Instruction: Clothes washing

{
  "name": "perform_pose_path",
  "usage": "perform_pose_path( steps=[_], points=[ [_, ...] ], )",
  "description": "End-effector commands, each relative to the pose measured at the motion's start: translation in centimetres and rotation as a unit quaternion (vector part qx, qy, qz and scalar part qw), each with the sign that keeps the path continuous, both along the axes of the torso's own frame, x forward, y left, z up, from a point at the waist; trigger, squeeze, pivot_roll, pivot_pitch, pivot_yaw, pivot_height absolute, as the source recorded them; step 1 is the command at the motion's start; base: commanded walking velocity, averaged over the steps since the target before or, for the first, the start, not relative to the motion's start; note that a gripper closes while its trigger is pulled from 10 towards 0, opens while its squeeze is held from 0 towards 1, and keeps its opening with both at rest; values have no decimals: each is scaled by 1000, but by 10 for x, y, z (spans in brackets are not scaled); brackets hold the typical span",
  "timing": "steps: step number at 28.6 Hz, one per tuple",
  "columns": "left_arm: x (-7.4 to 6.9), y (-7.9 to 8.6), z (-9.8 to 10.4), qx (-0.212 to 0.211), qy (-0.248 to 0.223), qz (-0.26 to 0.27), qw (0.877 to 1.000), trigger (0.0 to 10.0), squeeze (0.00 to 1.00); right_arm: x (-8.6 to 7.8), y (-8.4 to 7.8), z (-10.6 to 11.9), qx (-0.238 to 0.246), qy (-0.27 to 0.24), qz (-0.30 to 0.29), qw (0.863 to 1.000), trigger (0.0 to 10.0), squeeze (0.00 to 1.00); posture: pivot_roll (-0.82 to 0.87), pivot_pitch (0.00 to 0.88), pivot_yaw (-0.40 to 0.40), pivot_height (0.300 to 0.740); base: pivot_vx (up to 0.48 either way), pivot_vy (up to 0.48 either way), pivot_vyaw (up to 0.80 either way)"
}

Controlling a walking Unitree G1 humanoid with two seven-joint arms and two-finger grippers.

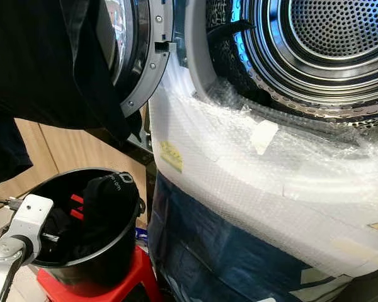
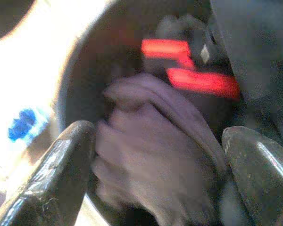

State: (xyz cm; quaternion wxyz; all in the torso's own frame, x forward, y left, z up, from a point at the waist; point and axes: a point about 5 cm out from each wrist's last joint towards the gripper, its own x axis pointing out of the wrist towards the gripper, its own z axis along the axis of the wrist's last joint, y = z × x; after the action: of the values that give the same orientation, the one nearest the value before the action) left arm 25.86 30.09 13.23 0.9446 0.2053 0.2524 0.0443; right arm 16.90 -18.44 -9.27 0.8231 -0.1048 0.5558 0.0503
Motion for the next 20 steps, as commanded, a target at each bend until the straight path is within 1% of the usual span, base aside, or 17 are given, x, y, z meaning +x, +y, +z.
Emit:
perform_pose_path(
  steps=[1,2,4,5,6,8,9,10,11,12,13,14,15,17,19,20],
  points=[
    [11,-3,25,20,-79,-4,997,10000,0,2,-1,1,10,-11,-12,1000,10000,0,278,20,-66,740,0,0,0],
    [17,-15,41,-6,-138,-23,990,10000,0,4,-1,2,10,-14,-12,1000,10000,0,272,22,-62,740,0,0,0],
    [19,-28,51,-24,-168,-53,984,10000,0,6,0,3,16,-19,-22,999,10000,0,270,22,-62,740,0,0,0],
    [20,-39,50,-40,-170,-73,982,10000,0,7,0,3,22,-22,-25,999,10000,0,276,25,-66,740,0,0,0],
    [22,-54,45,-61,-168,-102,979,10000,0,8,2,4,29,-25,-26,999,10000,0,281,26,-68,740,0,0,0],
    [25,-73,35,-69,-163,-143,974,10000,0,9,3,4,27,-28,-19,999,10000,0,281,27,-70,740,0,0,0],
    [26,-80,32,-70,-163,-156,972,10000,0,10,3,4,24,-28,-17,999,10000,0,281,27,-70,740,0,0,0],
    [28,-92,29,-75,-176,-166,967,10000,0,12,3,5,29,-36,-23,999,10000,0,271,25,-67,740,0,0,0],
    [29,-100,28,-78,-186,-170,965,10000,0,13,4,6,33,-41,-28,998,10000,0,271,25,-67,740,0,0,0],
    [31,-108,29,-87,-208,-166,960,10000,0,15,5,7,40,-50,-35,997,10000,0,255,22,-57,740,0,0,0],
    [31,-108,29,-87,-208,-166,960,10000,0,15,5,7,40,-50,-35,997,10000,0,255,22,-57,740,0,0,0],
    [33,-118,32,-79,-245,-147,955,10000,0,20,6,9,55,-67,-48,995,10000,0,246,20,-55,740,0,0,0],
    [33,-120,32,-63,-269,-129,952,10000,0,22,7,10,61,-74,-50,994,10000,0,242,18,-53,740,0,0,0],
    [30,-117,28,-43,-299,-77,950,10000,0,24,8,11,69,-81,-51,993,10000,0,239,16,-53,740,0,0,0],
    [23,-111,17,-41,-297,-25,954,10000,0,25,8,12,75,-89,-60,991,10000,0,228,18,-59,740,0,0,0],
    [21,-110,16,-37,-299,-21,953,10000,0,25,8,12,78,-90,-64,991,10000,0,227,20,-59,740,0,0,0]
  ],
)
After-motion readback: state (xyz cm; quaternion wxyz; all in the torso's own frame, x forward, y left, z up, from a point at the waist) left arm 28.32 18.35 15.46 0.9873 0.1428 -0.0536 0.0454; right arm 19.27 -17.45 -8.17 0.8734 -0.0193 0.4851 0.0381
